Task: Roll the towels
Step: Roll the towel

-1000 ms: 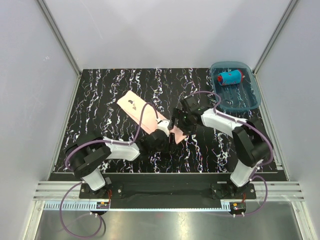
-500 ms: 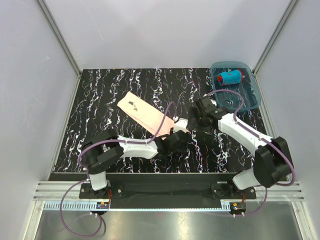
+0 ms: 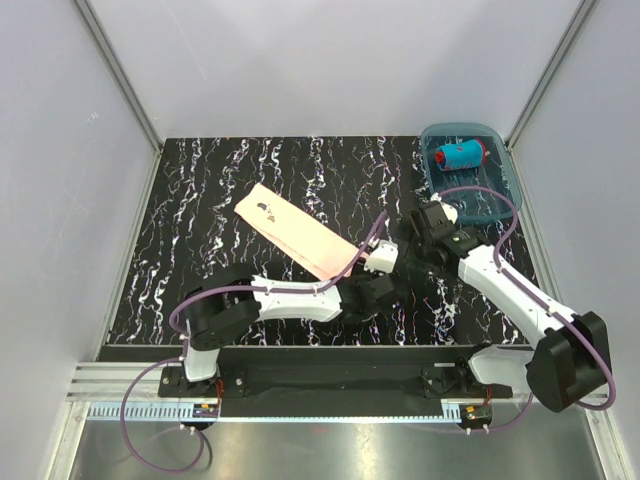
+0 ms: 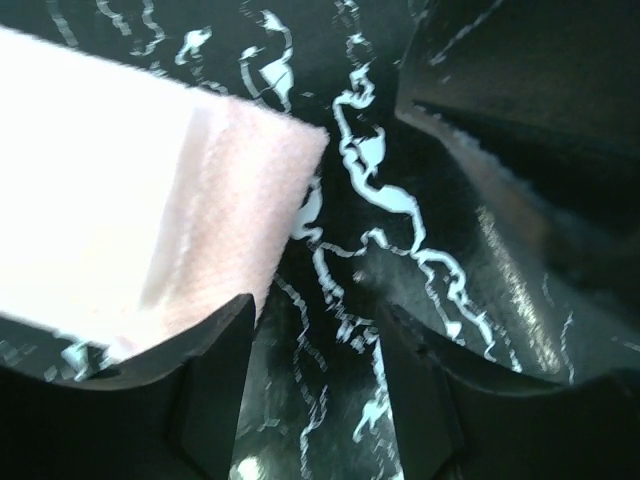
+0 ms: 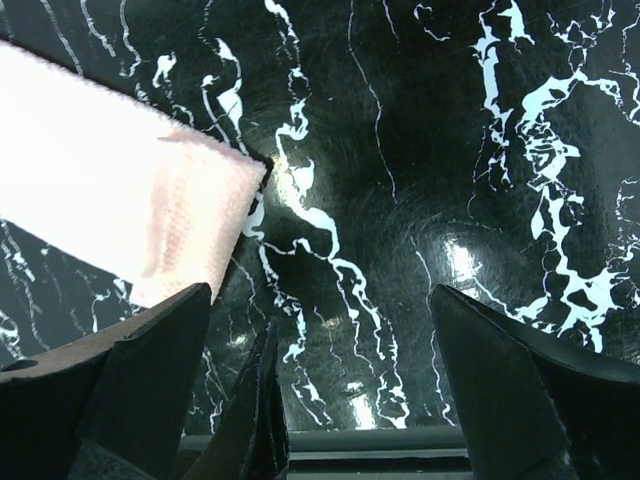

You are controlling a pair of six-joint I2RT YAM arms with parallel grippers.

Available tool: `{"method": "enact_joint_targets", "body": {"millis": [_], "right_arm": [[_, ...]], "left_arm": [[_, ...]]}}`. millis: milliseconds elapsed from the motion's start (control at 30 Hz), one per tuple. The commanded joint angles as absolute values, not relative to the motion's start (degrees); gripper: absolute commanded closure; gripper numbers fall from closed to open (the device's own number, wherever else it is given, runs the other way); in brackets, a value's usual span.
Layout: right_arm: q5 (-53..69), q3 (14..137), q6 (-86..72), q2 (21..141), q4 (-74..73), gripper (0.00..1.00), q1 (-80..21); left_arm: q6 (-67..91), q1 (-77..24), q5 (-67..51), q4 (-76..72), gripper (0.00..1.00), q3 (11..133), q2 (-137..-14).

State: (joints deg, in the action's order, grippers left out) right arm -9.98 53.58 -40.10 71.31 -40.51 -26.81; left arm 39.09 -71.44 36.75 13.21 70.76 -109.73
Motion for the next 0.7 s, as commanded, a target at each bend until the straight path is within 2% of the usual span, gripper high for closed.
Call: {"method": "enact_joint_targets", "body": {"millis": [0, 100, 267, 667], "right_arm": [[2.7, 55.8, -37.4, 64.1, -39.6, 0.00, -29.0], [3.0, 55.5, -37.6, 63.6, -39.2, 0.00, -28.8], [3.2, 54.9, -37.6, 62.8, -38.8, 0.00, -28.4], [3.2, 54.0, -36.8, 60.2, -40.0, 0.00, -26.7]], "left_arm": [[37.6, -69.1, 38.1, 30.9, 0.40, 71.3, -112.9], [34.2, -69.2, 39.6, 32.3, 0.38, 72.7, -113.3], [30.6, -69.0, 35.3, 32.0, 0.41, 74.7, -117.8], [28.7, -65.9, 31.5, 31.3, 0.40, 77.3, -124.2]]}}
